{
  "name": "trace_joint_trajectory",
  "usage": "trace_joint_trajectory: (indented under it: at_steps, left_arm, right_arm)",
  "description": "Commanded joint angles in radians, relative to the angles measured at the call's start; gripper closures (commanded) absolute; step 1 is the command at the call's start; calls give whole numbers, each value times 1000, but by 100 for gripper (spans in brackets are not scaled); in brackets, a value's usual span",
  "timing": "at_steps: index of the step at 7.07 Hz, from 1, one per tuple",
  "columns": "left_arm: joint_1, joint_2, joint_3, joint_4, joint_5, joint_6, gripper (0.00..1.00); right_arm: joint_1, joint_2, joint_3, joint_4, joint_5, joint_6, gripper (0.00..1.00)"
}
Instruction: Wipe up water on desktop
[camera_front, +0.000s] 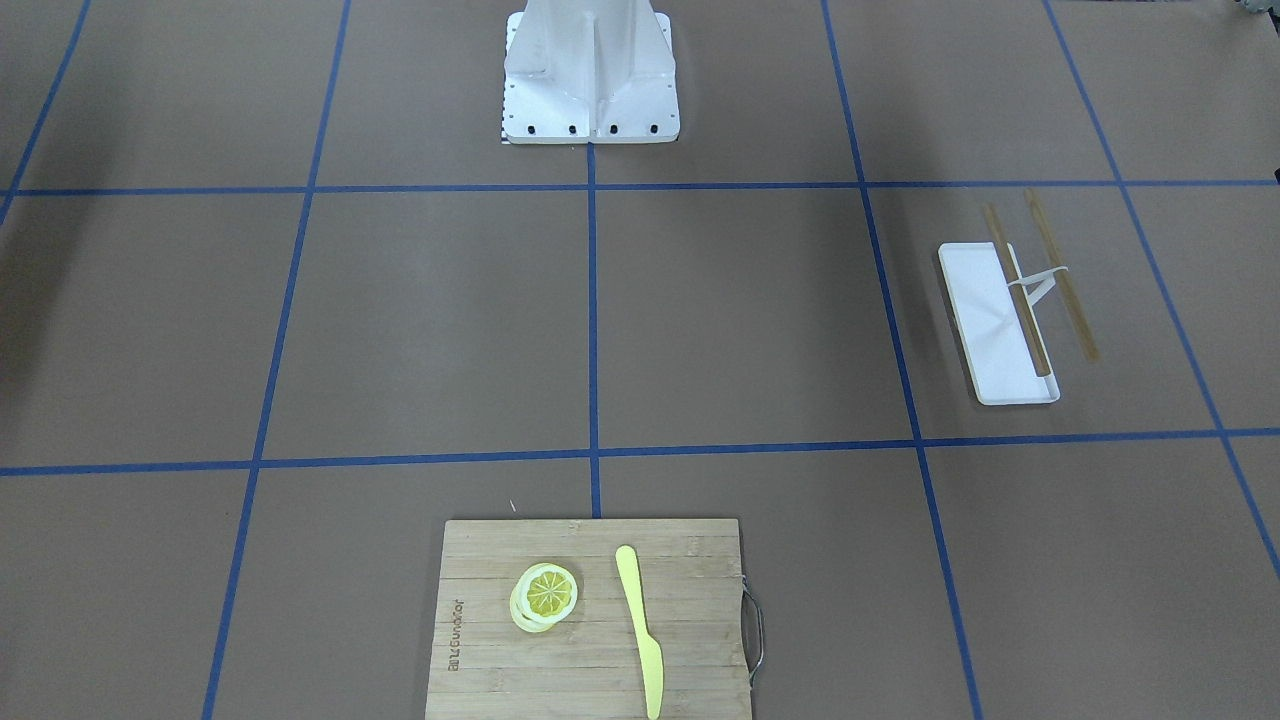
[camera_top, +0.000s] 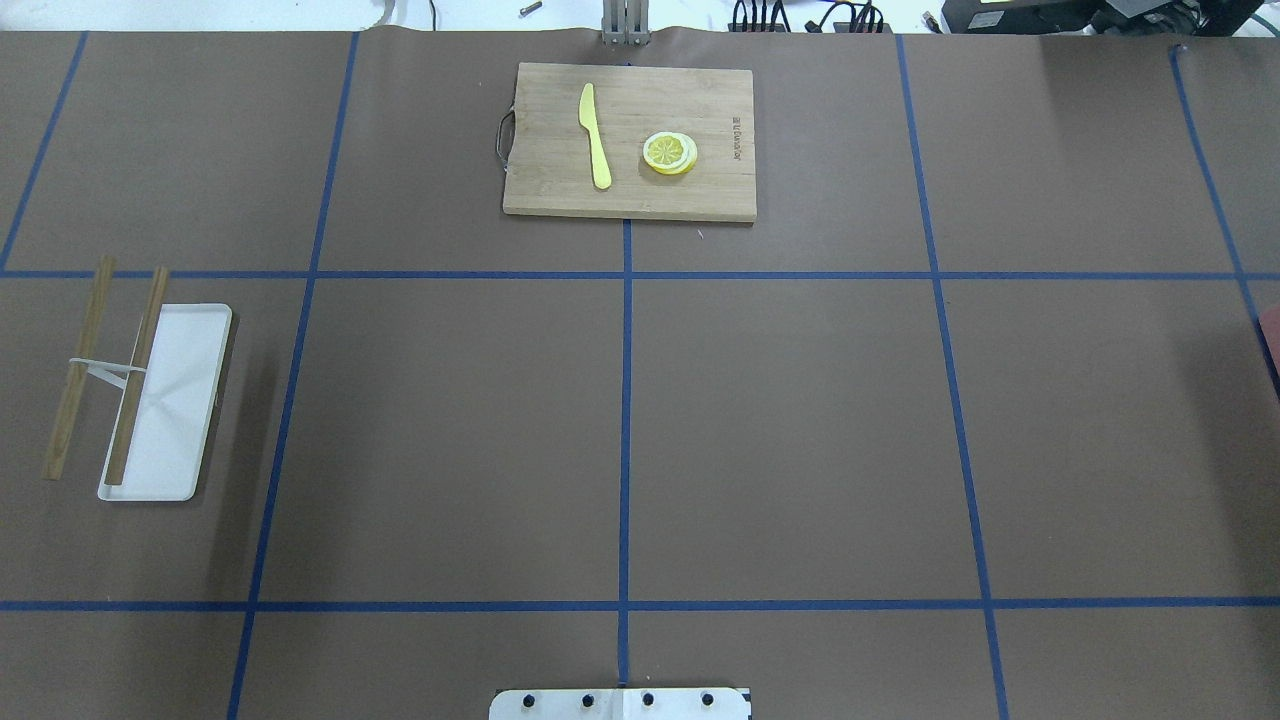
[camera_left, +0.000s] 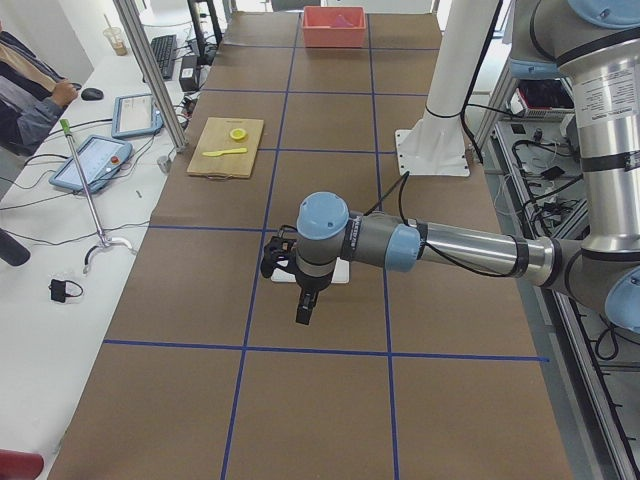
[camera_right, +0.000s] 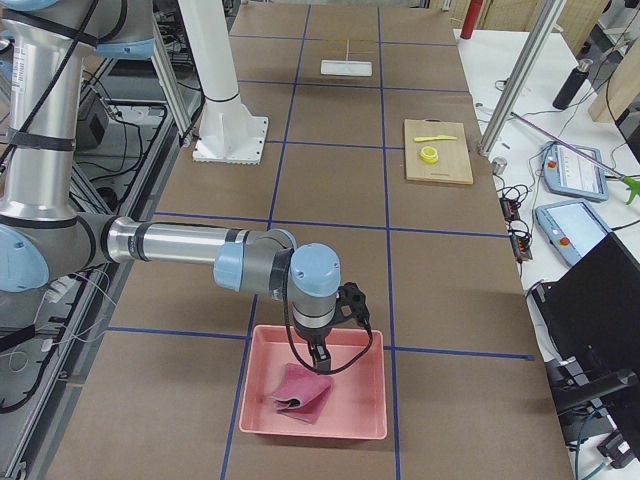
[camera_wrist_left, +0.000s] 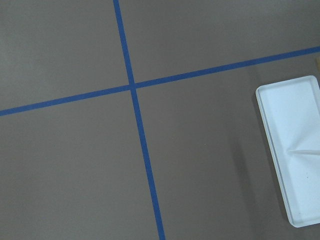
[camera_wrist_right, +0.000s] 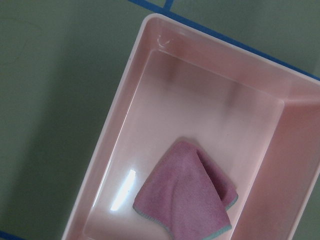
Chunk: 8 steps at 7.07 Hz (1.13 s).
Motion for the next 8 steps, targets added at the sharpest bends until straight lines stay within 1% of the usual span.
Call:
trace_joint_trajectory:
  at_steps: [1,2,3,5,6,7,8]
  left_arm:
    - [2,1,59,-10,2,9,2]
    - [-3,-1,36,-16,-5,9,2]
    - [-7,4,-11,-18,-7,14,2]
    - [-6,-19,-13,-21,-7,17,2]
    - [-3,-86,39,-27,-1,9,2]
    - [-4,-112,74,-29,-5,12,2]
    - [-3,-116,52,-26,-7,12,2]
  right_arm:
    - [0,15,-5,15,-2,-2,0]
    - [0,7,1,21,-1,0,0]
    - [0,7,2,21,-2,1,0]
    - [0,3,-16,19,-1,3,0]
    - [0,3,-19,19,-5,1,0]
    - [0,1,-30,19,-7,0,0]
    - [0,-2,-34,19,-7,12,0]
